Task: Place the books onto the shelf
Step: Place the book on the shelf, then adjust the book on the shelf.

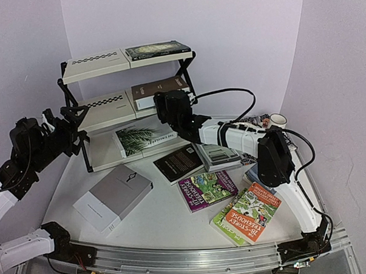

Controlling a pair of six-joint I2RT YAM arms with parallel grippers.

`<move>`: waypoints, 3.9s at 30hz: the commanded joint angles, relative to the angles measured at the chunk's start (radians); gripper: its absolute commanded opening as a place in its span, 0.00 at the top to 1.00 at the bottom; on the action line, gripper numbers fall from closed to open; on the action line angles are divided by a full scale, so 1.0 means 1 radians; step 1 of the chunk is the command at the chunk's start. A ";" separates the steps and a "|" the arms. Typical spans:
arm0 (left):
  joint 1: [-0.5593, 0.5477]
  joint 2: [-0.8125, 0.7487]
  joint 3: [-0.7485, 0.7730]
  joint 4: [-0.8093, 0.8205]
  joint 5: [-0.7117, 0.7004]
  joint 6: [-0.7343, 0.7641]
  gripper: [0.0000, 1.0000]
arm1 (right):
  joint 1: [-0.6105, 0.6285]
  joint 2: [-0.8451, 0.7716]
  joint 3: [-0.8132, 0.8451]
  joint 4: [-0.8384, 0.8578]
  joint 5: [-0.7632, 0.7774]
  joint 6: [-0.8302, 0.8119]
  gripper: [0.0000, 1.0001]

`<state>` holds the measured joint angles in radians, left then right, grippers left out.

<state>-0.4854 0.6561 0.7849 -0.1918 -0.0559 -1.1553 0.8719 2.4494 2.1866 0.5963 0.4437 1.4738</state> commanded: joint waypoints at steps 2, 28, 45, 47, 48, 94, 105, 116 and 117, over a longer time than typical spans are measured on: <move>0.001 -0.003 0.037 0.015 0.001 0.004 0.00 | -0.012 0.035 0.115 0.005 0.002 0.013 0.53; 0.000 0.007 0.027 0.014 0.022 -0.019 0.00 | -0.017 -0.158 -0.092 -0.181 -0.007 0.166 0.18; 0.001 -0.002 0.029 0.011 0.036 -0.003 0.00 | -0.006 -0.204 -0.114 -0.181 -0.031 0.093 0.02; 0.001 -0.006 0.027 0.010 0.037 -0.003 0.00 | -0.007 -0.233 -0.170 -0.176 -0.028 0.105 0.02; 0.001 -0.008 0.026 0.010 0.037 -0.004 0.00 | -0.007 -0.249 -0.195 -0.167 -0.027 0.108 0.02; 0.001 -0.012 0.062 -0.028 0.013 0.026 0.00 | -0.021 -0.140 -0.104 -0.147 -0.067 0.039 1.00; 0.001 0.010 0.070 -0.035 0.002 0.043 0.00 | -0.042 -0.092 -0.016 -0.177 -0.068 0.028 1.00; 0.001 0.022 0.053 -0.040 0.025 0.112 0.00 | -0.045 -0.196 -0.102 -0.169 -0.135 -0.066 0.83; 0.001 0.020 0.051 -0.042 0.026 0.125 0.00 | -0.045 -0.226 -0.130 -0.159 -0.149 -0.090 0.80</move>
<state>-0.4854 0.6763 0.8051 -0.2391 -0.0374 -1.1001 0.8263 2.3359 2.1176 0.3973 0.3399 1.4772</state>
